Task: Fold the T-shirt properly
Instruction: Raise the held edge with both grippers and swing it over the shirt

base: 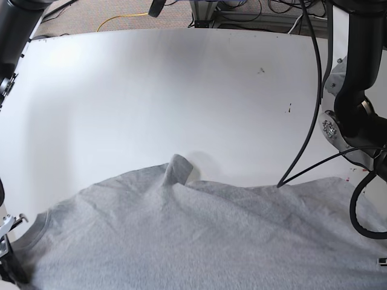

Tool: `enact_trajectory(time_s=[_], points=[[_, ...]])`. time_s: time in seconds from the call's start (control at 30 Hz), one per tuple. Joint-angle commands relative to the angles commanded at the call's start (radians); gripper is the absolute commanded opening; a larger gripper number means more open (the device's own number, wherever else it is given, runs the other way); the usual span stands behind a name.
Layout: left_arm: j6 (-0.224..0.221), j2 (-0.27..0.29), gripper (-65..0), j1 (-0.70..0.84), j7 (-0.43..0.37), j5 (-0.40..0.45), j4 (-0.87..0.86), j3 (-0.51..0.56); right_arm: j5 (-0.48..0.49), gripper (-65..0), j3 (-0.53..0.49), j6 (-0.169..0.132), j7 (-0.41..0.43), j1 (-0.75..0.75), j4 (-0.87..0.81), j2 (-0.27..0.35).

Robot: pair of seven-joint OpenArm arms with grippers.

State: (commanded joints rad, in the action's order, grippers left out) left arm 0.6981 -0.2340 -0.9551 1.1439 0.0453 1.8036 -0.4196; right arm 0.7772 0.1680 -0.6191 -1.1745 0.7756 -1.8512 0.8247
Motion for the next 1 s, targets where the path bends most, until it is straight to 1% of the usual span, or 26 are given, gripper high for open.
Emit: enact_trajectory(time_s=[0.07,0.13,0.2,0.23,0.27,0.33,0.4,0.53,0.63,0.7,0.8,0.9,1.0], points=[[0.000,0.000,-64.6,0.048,0.000,-0.034,0.002,-0.003,0.029,-65.0,0.066,0.000,0.000,-0.089,-0.017,-0.008],[0.000,-0.002,-64.6,0.104,0.000,-0.077,0.008,-0.005,0.049,-65.0,0.138,0.000,0.000,-0.183,-0.018,-0.043],[0.000,-0.002,-64.6,0.158,0.000,-0.110,0.032,-0.005,0.057,-65.0,0.176,0.000,0.000,-0.255,-0.023,-0.063],[0.000,-0.002,-64.6,0.198,0.002,-0.127,0.054,-0.005,0.057,-65.0,0.187,0.000,0.000,-0.301,-0.041,-0.068],[0.000,-0.002,-64.6,0.233,0.003,-0.137,0.068,-0.005,0.055,-65.0,0.190,0.000,0.000,-0.341,-0.055,-0.084],[0.000,-0.002,-64.6,0.290,0.003,-0.146,0.083,-0.005,0.049,-65.0,0.204,0.000,0.000,-0.402,-0.077,-0.124],[0.000,-0.002,-64.6,0.362,0.008,-0.147,0.112,-0.005,0.049,-65.0,0.245,0.000,0.000,-0.486,-0.100,-0.163],[0.000,-0.002,-64.6,0.503,0.049,-0.147,0.187,-0.006,0.051,-65.0,0.299,0.000,0.000,-0.618,-0.118,-0.203],[0.000,-0.003,-64.6,0.582,0.052,-0.147,0.189,-0.012,0.051,-65.0,0.307,0.000,0.000,-0.664,-0.118,-0.239],[0.000,-0.002,-64.6,0.644,0.052,-0.149,0.195,-0.049,0.049,-65.0,0.308,0.000,0.000,-0.707,-0.120,-0.259],[0.000,-0.002,-64.6,0.735,0.052,-0.149,0.207,-0.107,0.049,-65.0,0.311,0.000,0.000,-0.770,-0.121,-0.269],[0.000,-0.002,-64.6,0.824,0.052,-0.149,0.207,-0.170,0.052,-65.0,0.347,0.000,0.000,-0.832,-0.121,-0.278],[0.000,-0.002,-64.6,0.907,0.052,-0.149,0.204,-0.244,0.052,-65.0,0.374,0.000,0.000,-0.875,-0.121,-0.307]])
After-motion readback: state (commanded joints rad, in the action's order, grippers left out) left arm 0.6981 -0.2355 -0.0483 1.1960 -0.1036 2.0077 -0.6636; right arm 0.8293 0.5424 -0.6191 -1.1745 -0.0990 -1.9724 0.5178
